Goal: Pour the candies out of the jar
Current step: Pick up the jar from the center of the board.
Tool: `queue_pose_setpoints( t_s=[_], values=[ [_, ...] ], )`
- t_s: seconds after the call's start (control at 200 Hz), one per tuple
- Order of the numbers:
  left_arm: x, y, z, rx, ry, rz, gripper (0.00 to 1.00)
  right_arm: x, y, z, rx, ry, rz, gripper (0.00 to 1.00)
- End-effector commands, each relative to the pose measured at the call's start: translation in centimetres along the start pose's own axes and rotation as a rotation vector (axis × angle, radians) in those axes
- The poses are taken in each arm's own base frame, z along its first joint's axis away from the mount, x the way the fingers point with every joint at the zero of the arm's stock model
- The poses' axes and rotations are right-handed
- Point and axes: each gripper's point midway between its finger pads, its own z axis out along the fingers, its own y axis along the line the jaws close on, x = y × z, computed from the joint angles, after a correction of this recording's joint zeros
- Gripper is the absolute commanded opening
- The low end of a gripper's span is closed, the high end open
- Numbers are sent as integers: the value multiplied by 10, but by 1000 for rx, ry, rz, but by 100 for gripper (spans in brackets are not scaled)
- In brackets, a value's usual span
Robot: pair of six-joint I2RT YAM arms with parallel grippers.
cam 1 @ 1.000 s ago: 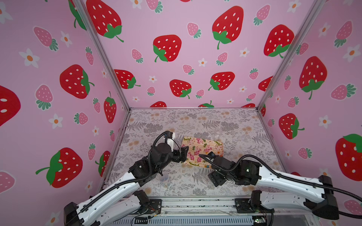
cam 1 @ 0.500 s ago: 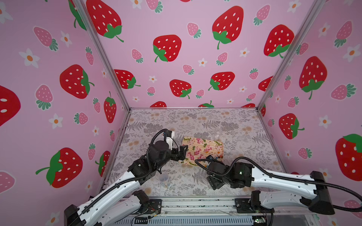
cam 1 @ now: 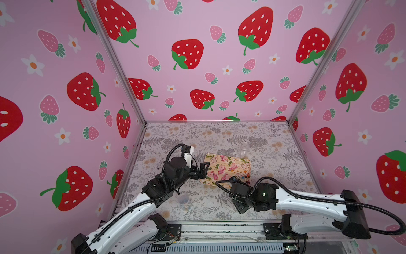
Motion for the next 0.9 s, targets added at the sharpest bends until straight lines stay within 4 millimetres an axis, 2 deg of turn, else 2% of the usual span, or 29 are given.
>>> queue_pose_setpoints(
  t_s=[0.0,0.165,0.275,0.305,0.335,0.35,0.455,0.695,0.805,0.895],
  values=[
    [-5,-1,0,19,-18,-7,99,9,-1,6,19,34,13,57],
    [-6,0,0,22,-20,-9,99,2,0,-1,9,9,17,53],
    [-5,1,0,31,-15,0,99,-17,0,-17,-33,-46,20,52],
    [-5,-1,0,46,-14,7,99,-23,-1,-23,-47,-64,18,49],
    [-5,-5,0,70,-12,23,99,-30,1,-31,-70,-87,7,48],
    [-4,-7,0,87,-9,32,99,-37,-6,-34,-70,-102,31,47],
    [-2,-27,-3,203,4,138,99,-69,-16,-66,-137,-194,28,47],
    [9,-55,-13,375,62,376,99,-133,-44,-126,-297,-346,1,47],
    [2,-72,-18,468,46,452,99,-154,-46,-146,-356,-361,-43,47],
    [-2,-87,-23,554,52,497,99,-165,-45,-153,-407,-360,-69,47]
  ],
)
